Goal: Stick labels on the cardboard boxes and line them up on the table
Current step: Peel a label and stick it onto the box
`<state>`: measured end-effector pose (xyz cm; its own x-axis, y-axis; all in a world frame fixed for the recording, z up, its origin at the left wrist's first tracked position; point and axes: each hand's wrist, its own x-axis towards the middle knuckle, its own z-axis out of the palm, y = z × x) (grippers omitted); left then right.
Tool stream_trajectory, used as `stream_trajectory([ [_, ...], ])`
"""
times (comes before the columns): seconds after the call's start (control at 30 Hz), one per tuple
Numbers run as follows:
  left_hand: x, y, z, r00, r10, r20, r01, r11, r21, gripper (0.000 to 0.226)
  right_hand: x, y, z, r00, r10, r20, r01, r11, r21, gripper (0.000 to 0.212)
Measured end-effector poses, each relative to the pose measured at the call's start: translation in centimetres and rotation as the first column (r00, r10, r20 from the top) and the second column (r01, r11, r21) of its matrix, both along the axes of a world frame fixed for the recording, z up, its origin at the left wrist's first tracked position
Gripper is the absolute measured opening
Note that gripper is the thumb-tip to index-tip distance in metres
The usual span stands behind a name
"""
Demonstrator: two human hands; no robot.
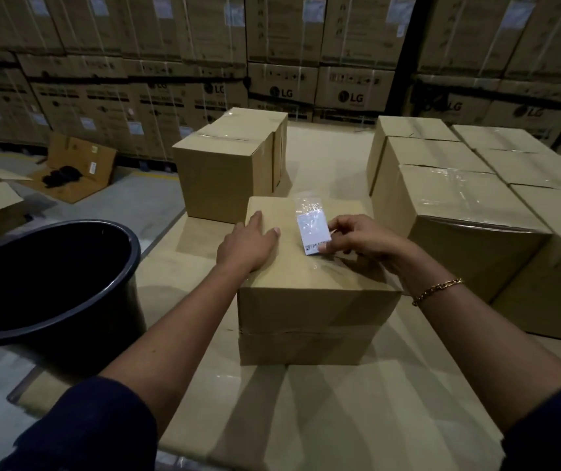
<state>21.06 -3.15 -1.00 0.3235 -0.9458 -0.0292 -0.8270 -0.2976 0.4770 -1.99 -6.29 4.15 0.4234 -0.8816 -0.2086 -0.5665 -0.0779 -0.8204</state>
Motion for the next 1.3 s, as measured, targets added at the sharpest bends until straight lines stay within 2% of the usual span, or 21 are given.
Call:
stream_trajectory([
  [0.13,0.2,-0.1,-0.1,1.0,0.002,-0.003,-0.002,1.0,-0.002,0.067,0.4,0.8,-0.7,0.995,-0.043,-0.088,0.036,0.996,-0.077,0.019],
  [0.3,0.2,0.0,0.0,1.0,0.003,0.009,-0.003,1.0,0.001,0.066,0.7,1.2,-1.2,0.955,-0.208,0.212,0.204,0.978,0.04,0.022],
  [0.47,0.3,-0.2,-0.1,1.0,0.002,-0.003,-0.002,1.0,0.002,0.066,1.2,1.2,-1.3,0.961,-0.237,0.142,0.245,0.969,-0.043,0.019],
  [0.53,0.4,-0.3,-0.2,1.0,0.003,-0.002,-0.003,1.0,-0.005,0.066,1.5,1.2,-0.8,0.94,-0.238,0.245,0.225,0.971,0.079,0.016],
  [0.6,0.4,-0.4,-0.3,1.0,-0.003,-0.005,0.003,1.0,-0.005,0.065,1.7,1.2,0.7,0.868,-0.256,0.426,0.186,0.962,0.199,0.017],
  [0.7,0.6,-0.4,-0.4,1.0,-0.006,-0.014,0.006,1.0,-0.012,0.065,1.1,0.5,3.2,0.783,-0.298,0.545,0.233,0.954,0.186,0.017],
  [0.77,0.7,-0.6,-0.6,0.999,-0.009,-0.034,0.008,1.0,-0.019,0.069,0.5,0.4,3.7,0.797,-0.318,0.513,0.265,0.948,0.175,0.014],
  [0.87,1.3,-0.8,-0.7,0.996,-0.032,-0.084,0.033,0.999,0.009,0.079,0.4,0.4,2.7,0.901,-0.278,0.334,0.245,0.96,0.139,0.012],
  [0.97,2.1,-0.1,-0.5,0.974,-0.072,-0.216,0.074,0.997,0.003,0.086,1.3,0.2,2.0,0.936,-0.21,0.284,0.18,0.975,0.128,0.01],
  [1.1,3.4,2.6,-0.7,0.812,-0.087,-0.578,0.047,0.995,-0.083,0.086,5.5,0.1,2.4,0.959,-0.077,0.274,0.06,0.996,0.071,0.019],
  [1.2,5.2,4.4,-1.8,0.776,-0.028,-0.63,0.012,1.0,-0.029,0.098,10.4,0.5,3.0,0.967,0.046,0.25,-0.046,0.999,-0.006,0.013],
  [1.3,7.0,6.6,-1.7,0.804,-0.012,-0.595,0.017,1.0,0.003,0.06,16.3,1.6,3.6,0.964,0.202,0.172,-0.183,0.975,-0.123,0.015],
])
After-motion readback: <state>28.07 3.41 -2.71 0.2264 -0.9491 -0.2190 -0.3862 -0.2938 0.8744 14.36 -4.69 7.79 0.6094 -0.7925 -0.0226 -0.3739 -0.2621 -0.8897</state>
